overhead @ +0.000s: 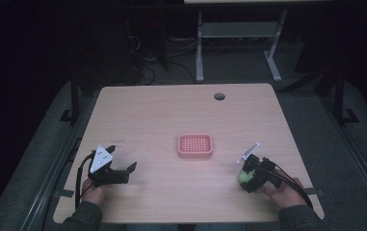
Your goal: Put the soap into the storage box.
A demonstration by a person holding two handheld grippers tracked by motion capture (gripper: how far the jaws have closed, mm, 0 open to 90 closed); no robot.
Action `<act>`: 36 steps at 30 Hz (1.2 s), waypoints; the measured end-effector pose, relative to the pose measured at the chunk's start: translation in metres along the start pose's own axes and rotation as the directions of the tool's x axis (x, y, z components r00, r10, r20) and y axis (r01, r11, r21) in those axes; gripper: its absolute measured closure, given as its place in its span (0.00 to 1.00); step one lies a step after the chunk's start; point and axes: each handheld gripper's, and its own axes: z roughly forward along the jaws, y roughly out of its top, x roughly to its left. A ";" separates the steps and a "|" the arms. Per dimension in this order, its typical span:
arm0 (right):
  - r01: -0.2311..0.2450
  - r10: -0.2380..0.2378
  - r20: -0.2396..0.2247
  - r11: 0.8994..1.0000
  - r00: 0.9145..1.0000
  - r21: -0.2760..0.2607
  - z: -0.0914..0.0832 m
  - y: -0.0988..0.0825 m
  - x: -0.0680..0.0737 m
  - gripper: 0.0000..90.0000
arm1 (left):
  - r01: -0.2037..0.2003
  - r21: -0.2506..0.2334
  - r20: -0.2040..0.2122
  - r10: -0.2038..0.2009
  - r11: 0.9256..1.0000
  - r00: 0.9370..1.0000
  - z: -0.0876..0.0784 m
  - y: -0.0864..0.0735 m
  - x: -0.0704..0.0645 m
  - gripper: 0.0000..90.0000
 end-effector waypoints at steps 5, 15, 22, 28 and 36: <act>0.003 -0.003 -0.005 1.000 1.000 0.002 0.000 0.000 -0.001 0.28 | -0.001 0.002 0.000 0.001 1.000 1.000 0.000 0.000 0.000 0.00; 0.024 -0.024 -0.005 1.000 1.000 -0.010 -0.002 -0.001 0.001 0.29 | -0.002 0.000 0.000 0.002 1.000 1.000 0.000 0.000 0.000 0.00; 0.047 -0.047 0.002 0.999 0.999 -0.008 -0.005 0.001 0.003 0.29 | -0.004 0.001 0.000 0.004 1.000 1.000 0.000 0.000 0.000 0.00; 0.055 -0.054 0.003 0.998 0.999 -0.022 -0.007 0.000 0.003 0.29 | -0.002 -0.001 0.000 0.002 1.000 1.000 0.000 0.000 0.000 0.00; 0.060 -0.059 0.015 0.997 0.998 -0.048 -0.014 0.005 0.001 0.29 | -0.001 -0.001 0.000 0.001 1.000 1.000 0.000 0.000 0.000 0.00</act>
